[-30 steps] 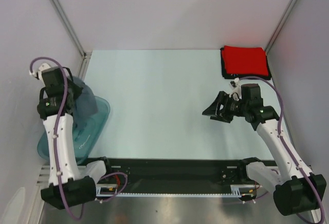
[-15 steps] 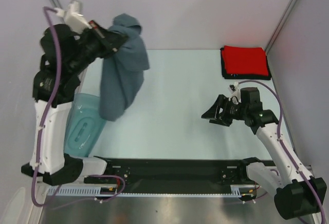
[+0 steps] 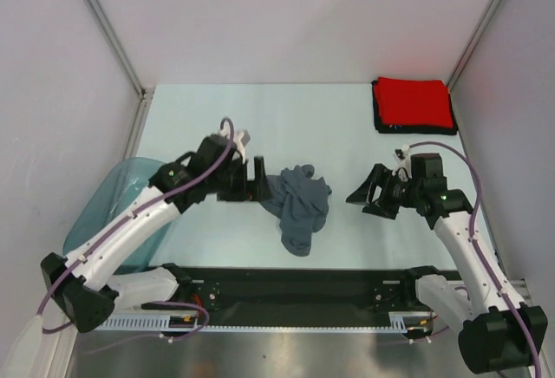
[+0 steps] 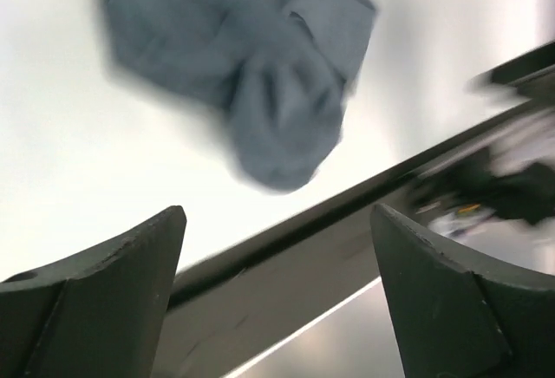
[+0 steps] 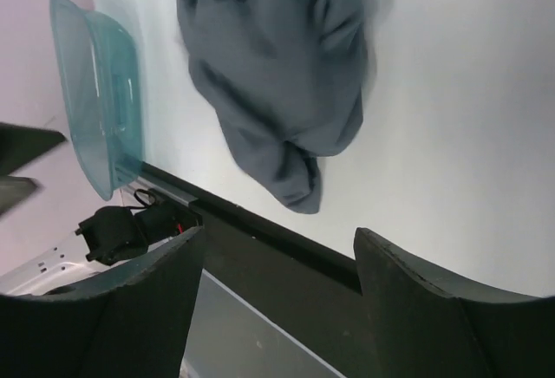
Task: Fold and stack the t-shirts
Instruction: Move the tshirt to the center of the board, then flatten the tshirt out
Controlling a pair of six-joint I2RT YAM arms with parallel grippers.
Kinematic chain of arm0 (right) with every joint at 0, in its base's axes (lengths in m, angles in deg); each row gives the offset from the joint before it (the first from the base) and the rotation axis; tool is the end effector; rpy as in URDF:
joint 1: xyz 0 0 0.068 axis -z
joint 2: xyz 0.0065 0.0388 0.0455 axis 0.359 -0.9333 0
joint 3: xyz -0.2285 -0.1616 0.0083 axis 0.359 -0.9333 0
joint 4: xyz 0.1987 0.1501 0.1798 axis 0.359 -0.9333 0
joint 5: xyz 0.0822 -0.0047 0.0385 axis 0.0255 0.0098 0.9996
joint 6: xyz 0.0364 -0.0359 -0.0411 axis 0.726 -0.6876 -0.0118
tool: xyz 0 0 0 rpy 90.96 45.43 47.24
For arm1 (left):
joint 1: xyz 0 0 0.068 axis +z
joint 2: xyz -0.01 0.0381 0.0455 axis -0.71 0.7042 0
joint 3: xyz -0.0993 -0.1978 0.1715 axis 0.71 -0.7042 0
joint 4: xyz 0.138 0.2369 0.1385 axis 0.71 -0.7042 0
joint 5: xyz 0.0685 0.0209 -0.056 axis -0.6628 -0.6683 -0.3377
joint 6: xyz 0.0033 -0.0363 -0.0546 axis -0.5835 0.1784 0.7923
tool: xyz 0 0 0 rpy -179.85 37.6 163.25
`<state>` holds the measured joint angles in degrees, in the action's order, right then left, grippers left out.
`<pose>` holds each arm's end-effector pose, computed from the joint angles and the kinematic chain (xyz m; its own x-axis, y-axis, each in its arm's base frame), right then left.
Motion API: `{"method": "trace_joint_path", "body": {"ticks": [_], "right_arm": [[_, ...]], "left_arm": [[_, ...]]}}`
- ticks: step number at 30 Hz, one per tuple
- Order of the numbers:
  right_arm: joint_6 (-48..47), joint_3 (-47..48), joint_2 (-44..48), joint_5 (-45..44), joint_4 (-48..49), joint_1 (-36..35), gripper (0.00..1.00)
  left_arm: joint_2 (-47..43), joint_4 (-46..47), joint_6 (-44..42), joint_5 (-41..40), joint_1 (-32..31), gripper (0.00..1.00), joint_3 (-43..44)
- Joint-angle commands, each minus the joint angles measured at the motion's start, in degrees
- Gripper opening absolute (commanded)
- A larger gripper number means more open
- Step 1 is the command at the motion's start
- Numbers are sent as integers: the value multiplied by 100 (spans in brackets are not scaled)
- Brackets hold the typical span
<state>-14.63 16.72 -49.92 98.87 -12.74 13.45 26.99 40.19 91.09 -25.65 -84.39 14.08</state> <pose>0.2233 0.0591 0.2599 -0.8777 0.3162 -0.3602 -0.0359 0.7061 0.7072 0.2222 -0.1890 0.3520 -0.8318 -0.0548 -0.5523 0.2685 0.8312 -0.4868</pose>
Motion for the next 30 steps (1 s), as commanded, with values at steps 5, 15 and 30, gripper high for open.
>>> {"method": "trace_joint_path", "body": {"ticks": [5, 15, 30], "right_arm": [[151, -42, -1000, 287, 739, -260, 71], [-120, 1723, -3453, 113, 1058, -1007, 80], [-402, 2973, -4640, -29, 565, -1341, 56]], "left_arm": [[-80, 185, -895, -308, 154, 75, -625], [2971, -34, -1943, -500, 426, 74, 941], [3542, 1609, -1512, 1811, 1560, 72, -703]]}}
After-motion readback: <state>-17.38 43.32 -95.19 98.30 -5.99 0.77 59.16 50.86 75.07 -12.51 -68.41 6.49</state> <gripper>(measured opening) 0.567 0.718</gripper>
